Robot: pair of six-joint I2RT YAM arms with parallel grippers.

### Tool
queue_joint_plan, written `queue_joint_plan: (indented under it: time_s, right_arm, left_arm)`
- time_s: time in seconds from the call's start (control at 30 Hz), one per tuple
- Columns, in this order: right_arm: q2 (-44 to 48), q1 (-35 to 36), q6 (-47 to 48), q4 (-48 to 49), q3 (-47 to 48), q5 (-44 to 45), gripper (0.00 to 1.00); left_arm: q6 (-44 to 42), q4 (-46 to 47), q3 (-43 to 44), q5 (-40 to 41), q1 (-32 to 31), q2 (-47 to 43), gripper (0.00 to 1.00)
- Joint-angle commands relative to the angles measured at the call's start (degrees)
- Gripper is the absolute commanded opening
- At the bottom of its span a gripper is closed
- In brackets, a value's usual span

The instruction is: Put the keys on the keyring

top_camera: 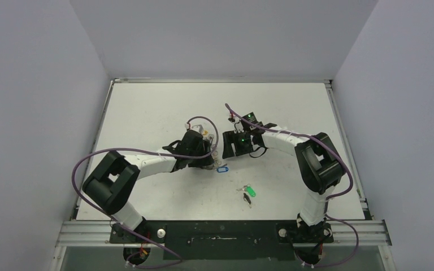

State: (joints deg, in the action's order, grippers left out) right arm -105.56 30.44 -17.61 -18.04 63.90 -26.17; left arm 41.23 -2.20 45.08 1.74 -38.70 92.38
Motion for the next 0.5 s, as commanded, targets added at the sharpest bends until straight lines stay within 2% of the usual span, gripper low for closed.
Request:
queue_joint_plan:
  time_s: [0.0,0.23,0.47]
  right_arm:
    - [1.0,-1.2,2.0,-3.5,-0.4,2.1,0.70]
    - [0.3,-1.8,2.2,-4.2,-0.1,1.7,0.71]
    - [0.9,-1.8,2.7,-5.0,-0.7,2.9,0.76]
  left_arm:
    - [-1.2,-1.4,3.6,2.1,0.1,1.1,0.52]
    - [1.2,-0.3,4.3,0.7,-0.3,5.5,0.52]
    - [8.9,-5.0,-0.2,2.9,-2.3,3.1,0.52]
